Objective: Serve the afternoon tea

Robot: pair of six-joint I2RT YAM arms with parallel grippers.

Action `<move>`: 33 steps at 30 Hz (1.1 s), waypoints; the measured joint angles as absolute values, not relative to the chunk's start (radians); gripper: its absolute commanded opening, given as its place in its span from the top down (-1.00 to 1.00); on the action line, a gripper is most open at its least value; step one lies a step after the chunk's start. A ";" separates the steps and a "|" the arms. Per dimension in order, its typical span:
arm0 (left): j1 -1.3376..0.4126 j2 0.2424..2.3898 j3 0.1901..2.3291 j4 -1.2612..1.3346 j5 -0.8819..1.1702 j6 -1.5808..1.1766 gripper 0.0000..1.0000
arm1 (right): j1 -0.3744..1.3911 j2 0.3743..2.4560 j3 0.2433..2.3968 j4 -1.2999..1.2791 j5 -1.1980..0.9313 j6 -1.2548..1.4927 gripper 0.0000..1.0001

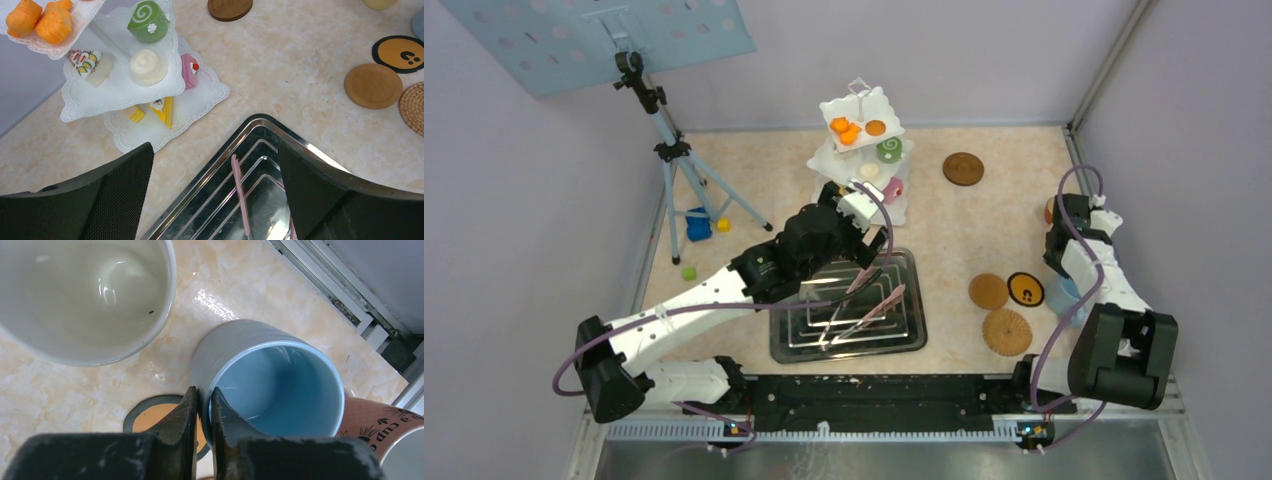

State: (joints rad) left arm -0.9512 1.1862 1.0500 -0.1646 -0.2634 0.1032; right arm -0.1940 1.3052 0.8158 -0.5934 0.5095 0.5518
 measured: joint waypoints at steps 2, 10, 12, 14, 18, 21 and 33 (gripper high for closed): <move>-0.951 1.186 1.050 -0.165 -0.263 0.103 -0.98 | -0.193 1.289 0.807 -0.590 0.513 0.553 1.00; -0.951 1.186 1.050 -0.165 -0.260 0.102 -0.97 | -0.194 1.200 0.814 -0.646 0.610 0.551 1.00; -0.951 1.186 1.050 -0.165 -0.260 0.102 -0.98 | -0.194 1.161 0.836 -0.673 0.640 0.538 1.00; -0.951 1.186 1.050 -0.165 -0.260 0.102 -0.97 | -0.194 1.119 0.863 -0.675 0.657 0.506 1.00; -0.951 1.186 1.050 -0.165 -0.260 0.102 -0.97 | -0.194 1.012 0.916 -0.592 0.636 0.410 1.00; -0.951 1.186 1.050 -0.165 -0.260 0.102 -0.97 | -0.195 0.981 0.978 -0.491 0.542 0.337 1.00; -0.952 1.186 1.050 -0.165 -0.268 0.103 -0.97 | 0.150 1.539 1.581 -0.374 0.122 -0.079 1.00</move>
